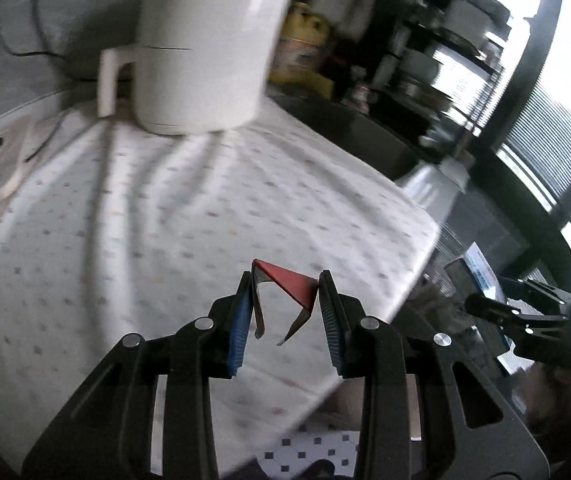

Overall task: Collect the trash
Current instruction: 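Carry the medicine box and red piece over the white bin with both tools, then open the right tool to drop the medicine box while the left tool releases the red piece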

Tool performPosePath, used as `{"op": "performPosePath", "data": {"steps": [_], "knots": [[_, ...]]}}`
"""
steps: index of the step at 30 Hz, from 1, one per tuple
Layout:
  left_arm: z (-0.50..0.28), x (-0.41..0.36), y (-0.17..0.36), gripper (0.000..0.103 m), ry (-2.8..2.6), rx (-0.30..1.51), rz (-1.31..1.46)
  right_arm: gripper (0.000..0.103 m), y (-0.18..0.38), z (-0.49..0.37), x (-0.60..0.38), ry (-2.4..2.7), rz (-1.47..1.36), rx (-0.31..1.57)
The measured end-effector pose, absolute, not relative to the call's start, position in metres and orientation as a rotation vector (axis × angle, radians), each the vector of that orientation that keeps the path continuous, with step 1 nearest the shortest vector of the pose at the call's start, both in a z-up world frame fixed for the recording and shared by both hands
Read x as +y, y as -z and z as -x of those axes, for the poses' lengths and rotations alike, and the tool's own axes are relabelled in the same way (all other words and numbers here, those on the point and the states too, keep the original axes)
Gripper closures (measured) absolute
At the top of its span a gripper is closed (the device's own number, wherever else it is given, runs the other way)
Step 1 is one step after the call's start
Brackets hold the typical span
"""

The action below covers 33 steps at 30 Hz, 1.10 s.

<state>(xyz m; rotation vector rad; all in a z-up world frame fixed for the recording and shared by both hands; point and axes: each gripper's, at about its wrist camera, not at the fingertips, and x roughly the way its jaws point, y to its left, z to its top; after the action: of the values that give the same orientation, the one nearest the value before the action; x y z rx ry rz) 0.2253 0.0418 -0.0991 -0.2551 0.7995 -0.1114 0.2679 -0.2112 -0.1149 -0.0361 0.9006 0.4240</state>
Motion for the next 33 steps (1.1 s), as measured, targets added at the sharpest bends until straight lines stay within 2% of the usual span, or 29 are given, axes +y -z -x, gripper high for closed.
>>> {"op": "performPosePath", "data": {"steps": [16,17,19,33], "knots": [[-0.217,-0.115,0.123,0.07,0.331,0.881,0.17,0.037,0.154,-0.205,-0.363,-0.202,-0.049,0.982],[-0.215,-0.124,0.126,0.07,0.344,0.889,0.164,0.027,0.157,-0.202,-0.369,-0.192,-0.053,0.988],[-0.212,-0.134,0.13,0.07,0.358,0.9,0.159,0.013,0.158,-0.193,-0.382,-0.155,-0.061,0.972],[-0.199,-0.225,0.159,0.07,0.486,0.965,0.108,0.01,0.168,-0.139,-0.464,-0.026,-0.132,0.976]]}}
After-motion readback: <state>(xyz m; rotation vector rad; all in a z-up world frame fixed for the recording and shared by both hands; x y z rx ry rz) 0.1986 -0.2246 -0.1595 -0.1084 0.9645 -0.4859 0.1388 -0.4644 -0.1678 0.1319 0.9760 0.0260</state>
